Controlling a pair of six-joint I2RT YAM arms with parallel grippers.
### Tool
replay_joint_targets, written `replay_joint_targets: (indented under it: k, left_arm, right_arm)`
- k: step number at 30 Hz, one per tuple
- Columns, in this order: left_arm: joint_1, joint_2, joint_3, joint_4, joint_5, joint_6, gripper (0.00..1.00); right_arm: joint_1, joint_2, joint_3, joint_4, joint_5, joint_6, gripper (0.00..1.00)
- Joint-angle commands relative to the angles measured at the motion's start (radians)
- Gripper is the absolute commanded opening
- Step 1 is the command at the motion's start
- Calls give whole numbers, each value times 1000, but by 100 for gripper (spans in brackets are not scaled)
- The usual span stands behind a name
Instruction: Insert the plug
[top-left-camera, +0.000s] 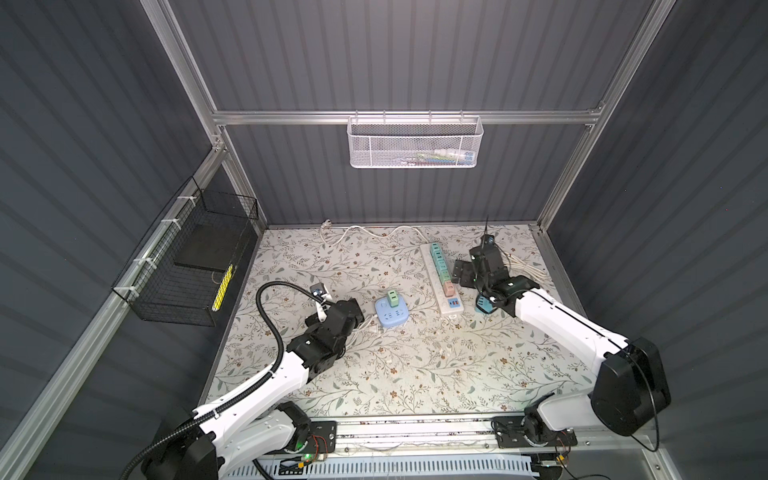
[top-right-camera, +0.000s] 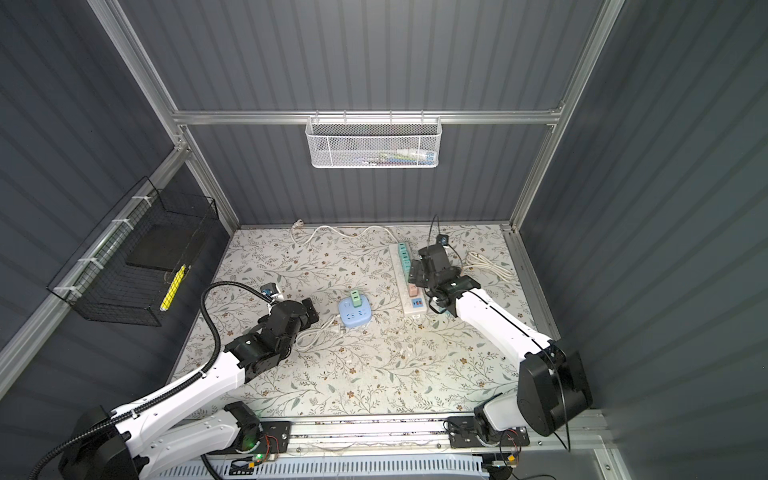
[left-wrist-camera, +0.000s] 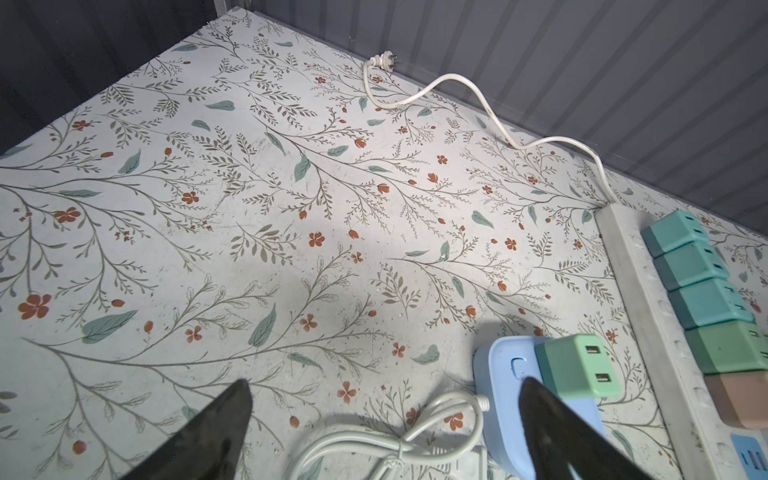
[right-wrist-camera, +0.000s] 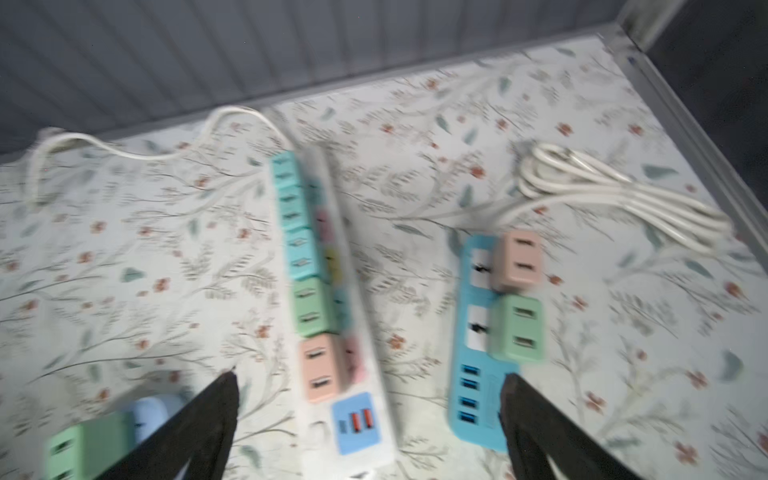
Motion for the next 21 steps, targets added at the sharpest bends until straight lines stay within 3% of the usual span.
replay_joint_targets:
  k: [1, 6, 11, 21]
  left_arm:
    - [7, 13, 17, 21, 6, 9, 100]
    - [8, 30, 31, 19, 16, 11, 100]
    - [7, 29, 34, 5, 21, 10, 100]
    - [8, 20, 35, -4, 18, 11, 100]
  right_arm:
    - [-76, 33, -35, -91, -74, 13, 98]
    - [-128, 128, -51, -69, -183, -17, 99]
    - [-132, 209, -51, -62, -130, -4, 97]
    - [-143, 292, -38, -33, -146, -14, 77]
